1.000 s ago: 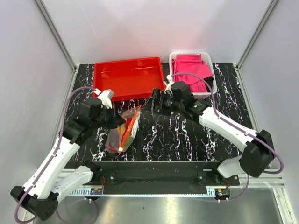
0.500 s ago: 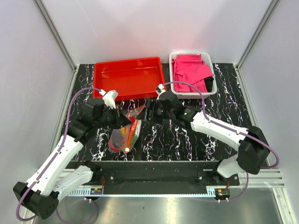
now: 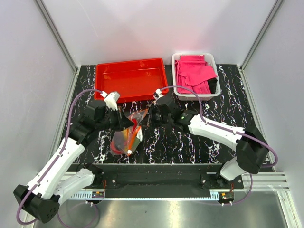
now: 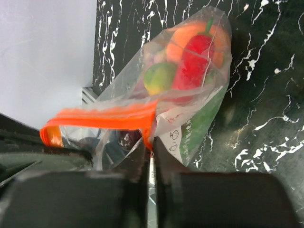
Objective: Open the zip-top bag and remove the fake food
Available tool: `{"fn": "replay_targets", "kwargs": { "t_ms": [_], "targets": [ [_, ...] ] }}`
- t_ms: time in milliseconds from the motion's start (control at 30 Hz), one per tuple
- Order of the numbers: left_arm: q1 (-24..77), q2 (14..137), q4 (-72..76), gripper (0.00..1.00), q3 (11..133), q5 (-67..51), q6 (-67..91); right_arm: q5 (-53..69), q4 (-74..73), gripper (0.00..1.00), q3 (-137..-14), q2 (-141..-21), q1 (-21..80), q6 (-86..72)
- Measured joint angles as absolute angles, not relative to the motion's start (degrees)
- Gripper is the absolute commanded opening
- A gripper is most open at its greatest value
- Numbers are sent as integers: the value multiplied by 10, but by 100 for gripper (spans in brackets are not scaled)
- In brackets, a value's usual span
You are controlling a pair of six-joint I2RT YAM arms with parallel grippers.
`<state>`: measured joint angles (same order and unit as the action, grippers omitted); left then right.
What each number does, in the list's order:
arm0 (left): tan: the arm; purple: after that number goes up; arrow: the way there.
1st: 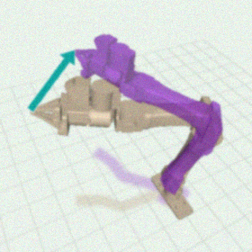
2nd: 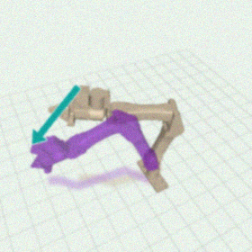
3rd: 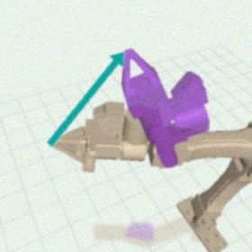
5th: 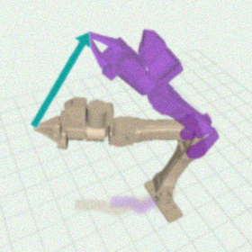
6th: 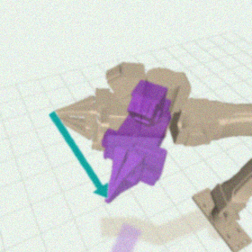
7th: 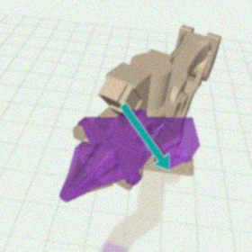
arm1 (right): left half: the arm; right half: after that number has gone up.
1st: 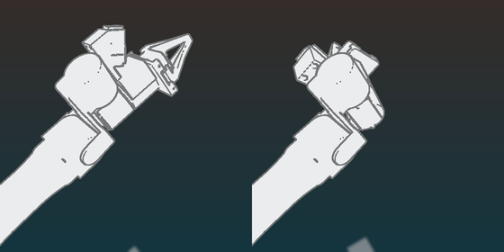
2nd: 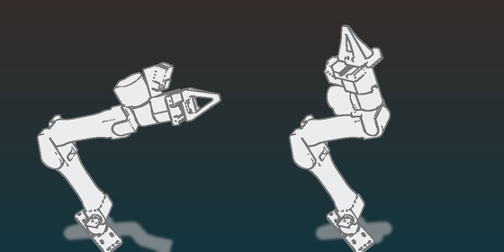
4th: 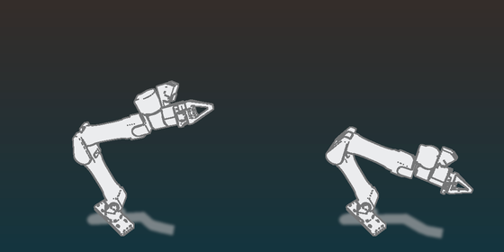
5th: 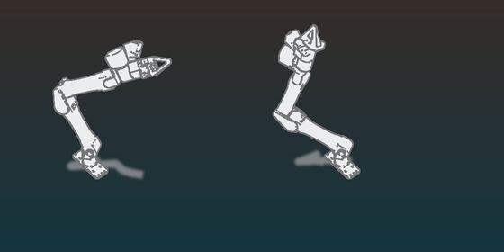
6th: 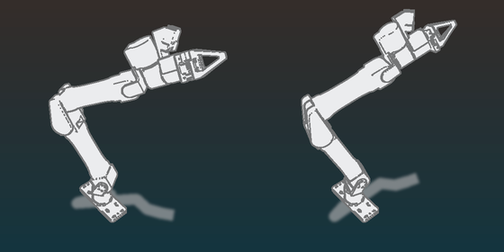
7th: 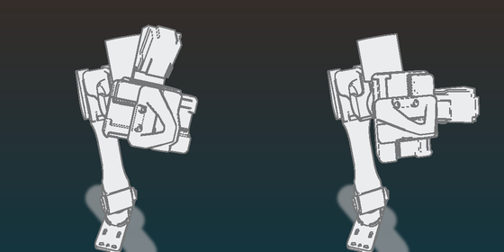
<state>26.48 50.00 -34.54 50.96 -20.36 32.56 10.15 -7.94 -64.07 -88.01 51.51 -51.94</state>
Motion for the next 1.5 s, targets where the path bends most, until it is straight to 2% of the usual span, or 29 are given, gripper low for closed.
{"fn": "replay_targets", "kwargs": {
  "t_ms": [200,467,633,867,1100,1300,1367,1400,1467,1500],
  "targets": [
    [265,484,-365,0,510,-118,340,116,-87,0,-641,-876,515,-486],
    [265,387,-423,0,510,25,359,159,-153,0,-656,-864,516,-396],
    [265,356,-449,0,512,43,349,222,-183,0,-706,-879,517,-359],
    [265,348,-523,0,566,73,341,312,-180,0,-827,-985,518,-347],
    [264,362,-536,0,594,83,342,338,-189,0,-843,-1002,517,-327],
    [264,409,-493,0,548,62,346,339,-199,9,-802,-1002,501,-303],
    [264,418,-480,0,534,56,349,334,-209,20,-784,-1002,492,-295],
    [264,420,-474,0,528,52,350,329,-221,33,-777,-1002,487,-289],
    [264,420,-456,0,515,39,353,307,-250,36,-772,-1002,479,-276],
    [264,420,-449,0,511,34,355,296,-263,43,-772,-1002,477,-270]
  ]
}}
